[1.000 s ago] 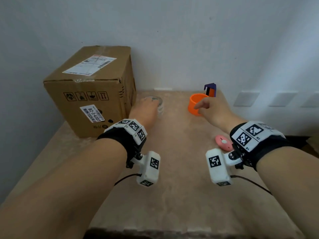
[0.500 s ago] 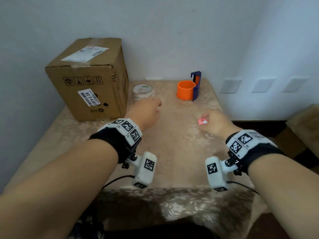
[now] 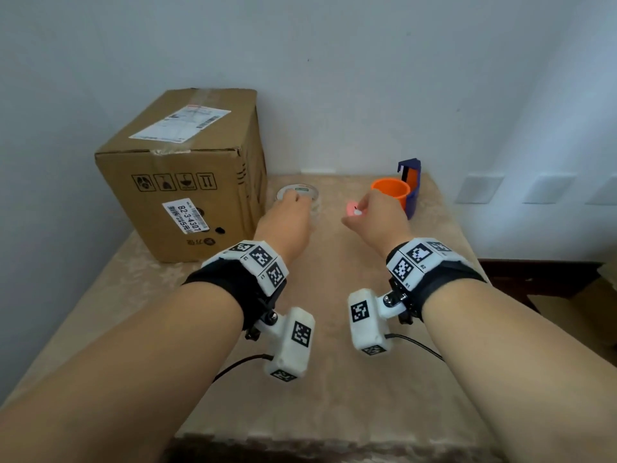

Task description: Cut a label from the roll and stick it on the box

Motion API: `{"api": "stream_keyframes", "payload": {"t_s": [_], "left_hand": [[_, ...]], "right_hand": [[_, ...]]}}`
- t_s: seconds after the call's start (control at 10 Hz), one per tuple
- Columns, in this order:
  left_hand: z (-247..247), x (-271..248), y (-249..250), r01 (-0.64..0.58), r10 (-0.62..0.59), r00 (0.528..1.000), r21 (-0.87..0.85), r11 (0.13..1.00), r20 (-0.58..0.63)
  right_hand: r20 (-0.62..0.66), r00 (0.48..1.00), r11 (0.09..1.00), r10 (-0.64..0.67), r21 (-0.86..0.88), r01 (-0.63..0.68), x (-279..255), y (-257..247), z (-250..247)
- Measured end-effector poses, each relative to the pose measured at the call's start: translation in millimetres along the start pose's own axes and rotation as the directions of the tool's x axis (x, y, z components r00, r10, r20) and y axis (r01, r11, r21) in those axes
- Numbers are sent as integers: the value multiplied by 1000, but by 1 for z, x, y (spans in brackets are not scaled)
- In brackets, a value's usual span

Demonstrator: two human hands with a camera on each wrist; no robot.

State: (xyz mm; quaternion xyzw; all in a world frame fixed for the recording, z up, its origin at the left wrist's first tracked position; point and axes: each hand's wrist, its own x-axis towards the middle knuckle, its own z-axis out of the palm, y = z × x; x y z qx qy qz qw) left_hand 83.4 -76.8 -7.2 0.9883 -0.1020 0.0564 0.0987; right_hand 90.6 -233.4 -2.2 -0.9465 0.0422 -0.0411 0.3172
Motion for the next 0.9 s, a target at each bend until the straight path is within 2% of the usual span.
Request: {"api": "stream_keyframes", "payload": {"t_s": [0.1, 0.2, 0.3, 0.4, 0.5, 0.6, 0.7, 0.9], "left_hand": [[4, 22, -3, 47, -46, 997, -18, 999, 55], [9, 40, -8, 82, -78, 996, -86, 993, 50], [13, 55, -11, 92, -97, 995, -143, 985, -25], [17, 68, -14, 90, -96, 995, -170, 981, -31], [21, 77, -17, 88, -97, 994, -171, 981, -48], [23, 84, -18, 72, -72, 997, -94, 993, 7], [21, 80, -17, 71, -69, 997, -58, 996, 33], [-3, 55, -9, -13, 13, 1000, -23, 1000, -18]], "right_hand": [[-2, 1000, 999, 3, -48, -3, 22, -1, 14], [-22, 1000, 998, 22, -56, -23, 40, 0, 26], [-59, 998, 995, 0, -104, -6, 57, 1, 31], [-29, 1000, 977, 0, -212, -6, 69, 0, 29], [26, 1000, 950, 6, -312, 2, 75, 2, 31], [-1, 1000, 953, 7, -303, -7, 78, 4, 34], [37, 999, 965, 19, -261, -8, 79, 4, 34], [74, 997, 951, -28, -307, 50, 72, 7, 19]]}}
